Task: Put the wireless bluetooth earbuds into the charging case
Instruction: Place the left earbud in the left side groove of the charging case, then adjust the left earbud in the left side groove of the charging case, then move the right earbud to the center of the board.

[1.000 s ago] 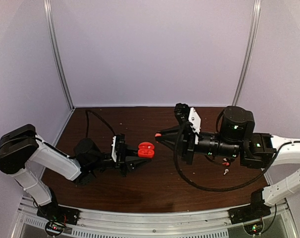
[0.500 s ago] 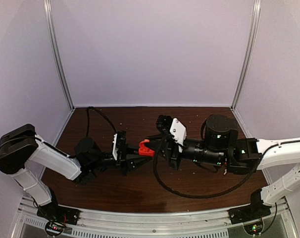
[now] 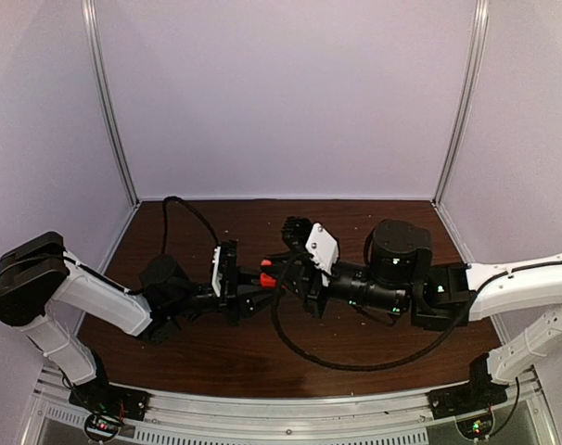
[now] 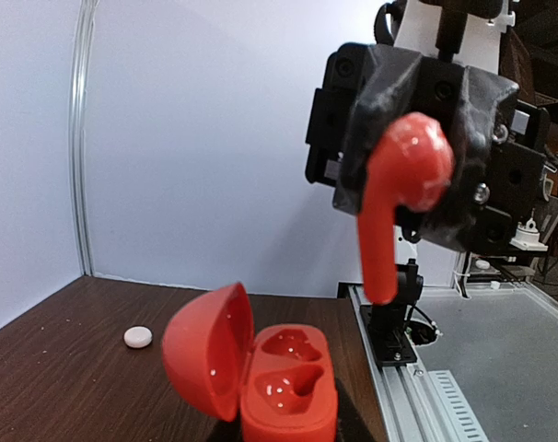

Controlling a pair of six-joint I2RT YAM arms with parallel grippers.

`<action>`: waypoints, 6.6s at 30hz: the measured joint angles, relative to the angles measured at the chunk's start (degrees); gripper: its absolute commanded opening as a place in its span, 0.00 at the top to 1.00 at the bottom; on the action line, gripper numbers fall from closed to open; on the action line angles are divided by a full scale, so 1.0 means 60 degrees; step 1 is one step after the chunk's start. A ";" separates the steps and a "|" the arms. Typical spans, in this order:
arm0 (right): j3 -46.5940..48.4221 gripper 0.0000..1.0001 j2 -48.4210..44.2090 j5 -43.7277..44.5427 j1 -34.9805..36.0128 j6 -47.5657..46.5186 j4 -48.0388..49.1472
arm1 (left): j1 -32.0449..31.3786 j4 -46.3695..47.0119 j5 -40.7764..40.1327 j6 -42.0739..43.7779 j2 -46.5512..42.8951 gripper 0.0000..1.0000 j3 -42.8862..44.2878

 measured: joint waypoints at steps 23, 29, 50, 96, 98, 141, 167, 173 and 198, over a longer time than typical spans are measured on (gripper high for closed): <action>-0.0324 0.90 0.0299 0.0754 0.0000 0.0127 0.0284 | 0.0000 -0.0182 -0.0324 -0.0062 -0.0124 1.00 0.0004; -0.0324 0.90 0.0324 0.0856 0.0000 0.0200 0.0382 | 0.0000 -0.0186 -0.0321 -0.0062 -0.0124 1.00 0.0015; -0.0499 0.85 0.0568 0.1100 0.0000 0.0324 0.0776 | 0.0047 -0.0674 -0.0583 0.0011 -0.0484 1.00 0.0015; 0.1541 0.22 -0.0678 -0.0452 0.0000 -0.0634 -0.4874 | 0.0051 -0.1045 0.2284 0.0007 -0.0459 1.00 0.0546; 0.1555 0.21 -0.0674 -0.0448 0.0000 -0.0707 -0.5078 | 0.0051 -0.1140 0.2444 0.0011 -0.0444 1.00 0.0576; 0.1570 0.19 -0.0233 -0.1045 -0.0801 -0.0608 -0.4761 | 0.0058 -0.1789 0.2816 0.0280 -0.0204 1.00 0.0991; 0.1297 0.19 0.0102 -0.1373 -0.1195 -0.0357 -0.4313 | 0.0033 -0.2481 0.2546 0.0856 -0.0208 1.00 0.1122; 0.1242 0.18 0.0102 -0.1872 -0.1311 -0.0302 -0.4240 | 0.0029 -0.2488 0.2477 0.0911 -0.0211 1.00 0.1122; 0.0816 0.00 -0.2124 0.0073 -0.1756 0.1938 -0.4054 | 0.0062 -0.2845 -0.0627 0.1133 -0.1410 1.00 0.0244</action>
